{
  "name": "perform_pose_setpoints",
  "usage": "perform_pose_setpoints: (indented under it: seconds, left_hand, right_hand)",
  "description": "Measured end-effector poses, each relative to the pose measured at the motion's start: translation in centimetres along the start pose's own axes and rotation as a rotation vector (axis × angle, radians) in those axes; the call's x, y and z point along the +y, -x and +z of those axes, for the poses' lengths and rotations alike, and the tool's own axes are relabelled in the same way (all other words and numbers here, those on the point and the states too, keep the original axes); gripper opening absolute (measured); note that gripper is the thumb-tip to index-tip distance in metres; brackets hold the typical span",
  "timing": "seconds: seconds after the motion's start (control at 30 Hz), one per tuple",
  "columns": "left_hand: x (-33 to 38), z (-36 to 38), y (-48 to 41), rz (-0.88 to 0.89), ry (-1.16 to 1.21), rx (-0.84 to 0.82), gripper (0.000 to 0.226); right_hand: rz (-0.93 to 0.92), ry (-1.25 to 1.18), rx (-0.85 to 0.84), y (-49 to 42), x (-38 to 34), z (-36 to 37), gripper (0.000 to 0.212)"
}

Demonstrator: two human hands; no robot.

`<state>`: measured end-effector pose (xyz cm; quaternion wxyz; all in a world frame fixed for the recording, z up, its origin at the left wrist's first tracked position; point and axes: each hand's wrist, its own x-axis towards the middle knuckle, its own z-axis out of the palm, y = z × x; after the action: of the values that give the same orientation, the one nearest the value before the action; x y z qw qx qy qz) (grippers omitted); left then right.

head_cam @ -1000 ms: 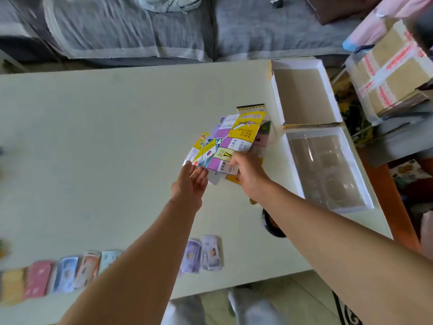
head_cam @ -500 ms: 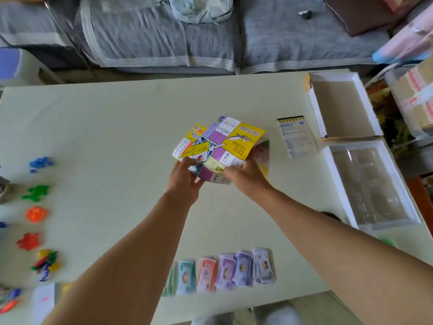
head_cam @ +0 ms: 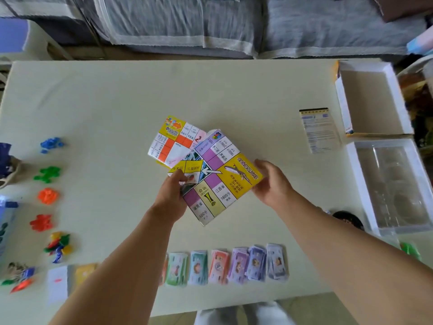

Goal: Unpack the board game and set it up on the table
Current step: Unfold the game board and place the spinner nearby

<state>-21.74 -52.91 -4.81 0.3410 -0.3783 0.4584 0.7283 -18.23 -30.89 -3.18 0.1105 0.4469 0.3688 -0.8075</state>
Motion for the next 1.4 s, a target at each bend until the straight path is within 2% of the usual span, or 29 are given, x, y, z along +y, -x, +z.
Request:
perform_pose_setpoints:
  seconds: [0.03,0.13,0.2,0.23,0.3,0.37,0.4,0.47,0.53,0.57,0.6,0.67,0.7,0.77,0.83,0.9,0.93,1.0,1.1,1.17,1.23,1.27,1.33,1.4]
  left_hand:
    - [0.1,-0.4,-0.1,0.044,-0.014,-0.011,0.059]
    - [1.0,-0.4,-0.3,0.237,-0.042,-0.066,0.049]
    - [1.9,0.1,-0.4,0.363,-0.039,-0.067,0.034]
    - [2.3,0.5,-0.5,0.410,-0.046,-0.057,0.029]
    - [2.9,1.5,-0.6,0.459,-0.054,-0.011,0.028]
    - [2.9,2.0,-0.8,0.460,-0.054,0.071,0.029]
    - [2.7,2.1,-0.9,0.455,-0.053,0.106,0.028]
    - [2.4,2.2,-1.2,0.443,-0.047,0.153,0.026]
    - [2.0,2.4,-1.3,0.423,-0.057,0.187,0.029]
    - [1.8,2.5,-1.4,0.418,-0.079,0.194,0.030]
    - [1.6,2.8,-1.4,0.418,-0.110,0.191,0.030]
    - [1.4,3.5,-1.4,0.402,-0.145,0.165,0.031]
    - [1.4,4.0,-1.3,0.390,-0.141,0.153,0.030]
    - [1.5,4.9,-0.9,0.390,-0.144,0.124,0.030]
    - [1.5,5.9,-0.7,0.405,-0.193,0.093,0.030]
    - [1.7,6.7,-0.6,0.447,-0.248,0.061,0.026]
    - [1.9,7.1,-0.7,0.463,-0.244,0.039,0.023]
    - [2.6,7.8,-0.7,0.458,-0.155,0.004,0.019]
    - [3.2,8.6,-0.8,0.385,0.025,0.003,0.045]
    - [3.1,9.0,-1.0,0.372,-0.046,0.087,0.046]
    - [2.7,9.0,-1.6,0.359,-0.264,0.213,0.040]
    - [2.4,8.9,-1.7,0.346,-0.374,0.260,0.048]
    - [1.9,8.7,-1.9,0.283,-0.418,0.337,0.068]
    - [1.5,8.0,-2.3,0.210,-0.410,0.421,0.060]
  right_hand:
    - [-0.044,0.008,0.034,-0.4,-0.5,0.5,0.011]
    - [-0.150,0.062,0.075,-1.4,-2.6,2.1,0.020]
    - [-0.189,0.028,-0.030,-1.4,-4.2,3.5,0.010]
    - [-0.193,0.018,-0.063,-1.5,-5.0,4.0,0.015]
    - [-0.215,-0.008,-0.081,-1.7,-6.1,4.7,0.019]
    - [-0.209,0.038,-0.005,-2.3,-6.0,4.3,0.011]
    - [-0.186,0.125,0.083,-2.7,-5.5,3.8,0.010]
    - [-0.114,0.427,0.260,-3.5,-4.1,2.2,0.042]
    - [-0.191,0.744,0.353,-3.4,-2.9,0.7,0.077]
    - [-0.301,0.864,0.282,-3.0,-2.3,0.2,0.087]
    - [-0.399,0.993,0.133,-2.5,-1.8,-0.1,0.093]
    - [-0.452,1.337,-0.183,-1.6,-0.9,-0.6,0.107]
    - [-0.448,1.512,-0.274,-1.6,-0.3,-0.8,0.115]
    - [-0.530,1.773,-0.301,-2.0,0.9,-1.1,0.126]
    - [-0.737,1.848,-0.190,-2.4,1.7,-1.2,0.115]
    - [-0.951,1.703,-0.062,-2.7,1.4,-0.8,0.076]
    - [-0.953,1.574,-0.040,-2.8,0.9,-0.4,0.059]
    - [-0.738,1.220,-0.076,-2.6,-0.1,0.6,0.043]
    - [-0.531,0.676,-0.009,-2.4,-2.0,2.4,0.026]
    - [-0.391,0.307,0.049,-2.7,-3.8,3.2,0.022]
    - [-0.272,-0.002,0.045,-2.8,-5.6,3.2,0.015]
    - [-0.237,-0.048,0.031,-2.7,-6.2,2.8,0.014]
    - [-0.180,-0.004,-0.010,-2.6,-6.6,1.8,0.015]
    - [-0.122,0.068,-0.034,-2.7,-6.3,0.5,0.014]
